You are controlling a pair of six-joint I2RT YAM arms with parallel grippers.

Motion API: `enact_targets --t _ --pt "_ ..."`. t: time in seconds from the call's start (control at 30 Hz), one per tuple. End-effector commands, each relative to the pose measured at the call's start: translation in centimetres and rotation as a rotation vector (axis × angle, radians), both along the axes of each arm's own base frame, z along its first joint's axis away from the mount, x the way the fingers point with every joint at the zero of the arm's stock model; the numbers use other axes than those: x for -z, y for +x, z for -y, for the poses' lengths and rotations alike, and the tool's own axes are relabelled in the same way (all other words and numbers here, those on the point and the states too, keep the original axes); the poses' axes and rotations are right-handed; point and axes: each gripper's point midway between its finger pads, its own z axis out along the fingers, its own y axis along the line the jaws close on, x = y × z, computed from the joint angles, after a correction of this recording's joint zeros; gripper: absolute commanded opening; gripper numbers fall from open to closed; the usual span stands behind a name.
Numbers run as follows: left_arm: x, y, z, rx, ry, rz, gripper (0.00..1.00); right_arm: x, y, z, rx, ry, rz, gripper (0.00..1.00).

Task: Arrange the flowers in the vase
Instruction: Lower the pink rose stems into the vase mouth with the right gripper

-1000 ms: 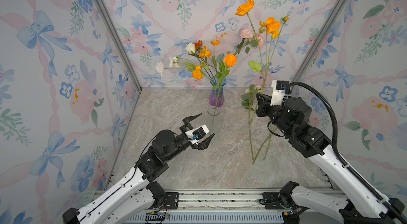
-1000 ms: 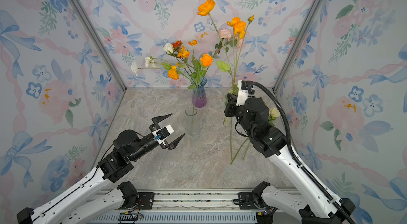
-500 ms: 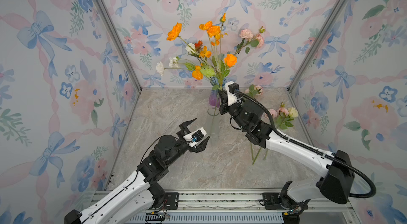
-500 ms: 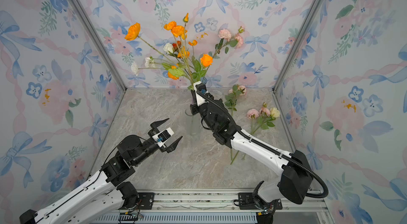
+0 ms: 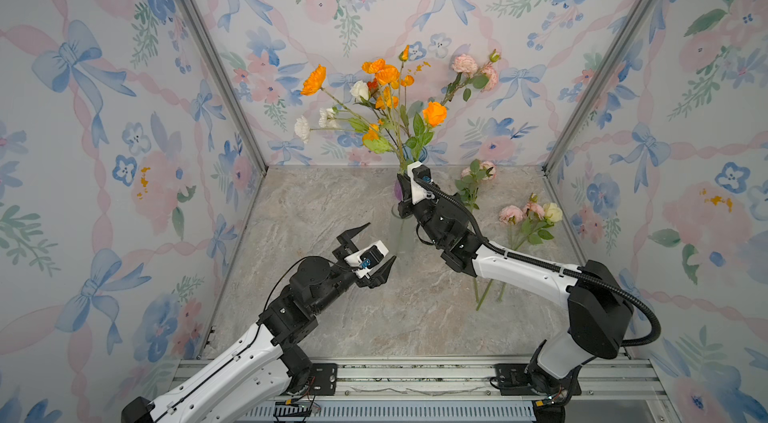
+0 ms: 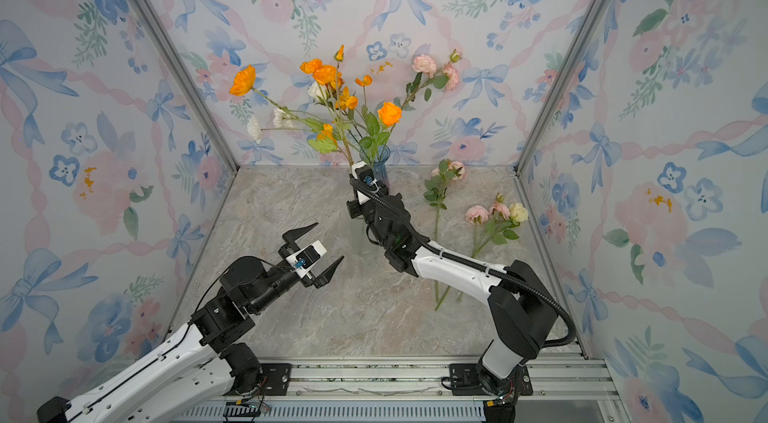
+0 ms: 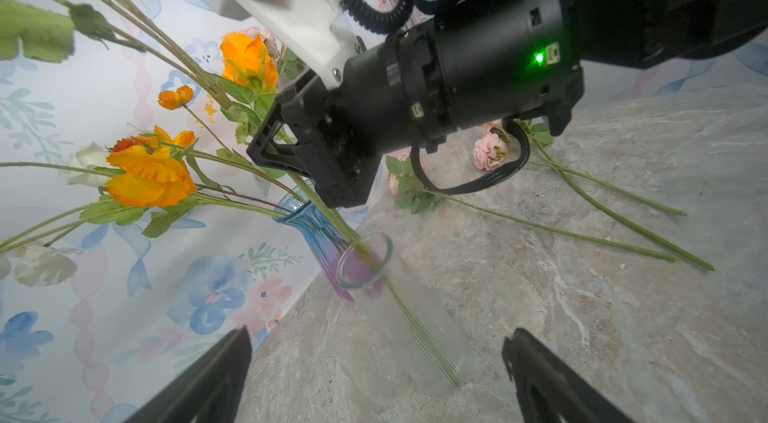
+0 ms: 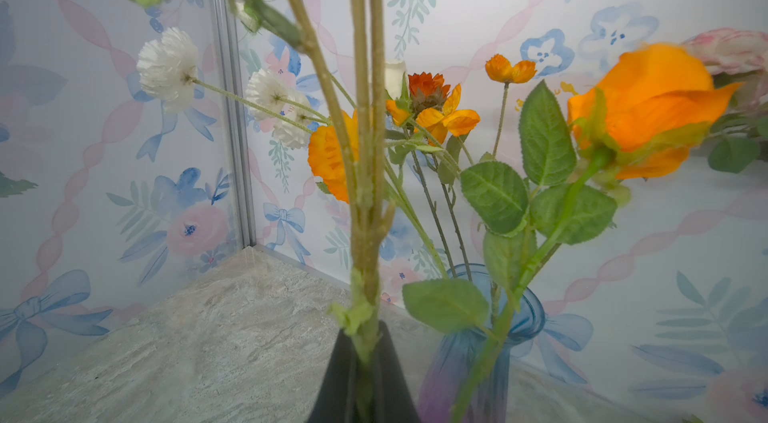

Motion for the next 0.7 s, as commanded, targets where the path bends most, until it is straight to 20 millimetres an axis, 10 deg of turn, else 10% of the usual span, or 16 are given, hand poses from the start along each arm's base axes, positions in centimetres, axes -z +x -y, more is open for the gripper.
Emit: enact_targets --t 0.0,0.67 --pt "-0.1 0.2 -0.1 -0.006 -0.018 -0.001 0.98 1.1 -0.5 -0.2 0.000 0.037 0.002 0.00" --pt "0.0 0.0 0.2 0.014 -0.017 -0.005 0.98 8.2 -0.6 -0.6 0.021 -0.074 -0.103 0.08"
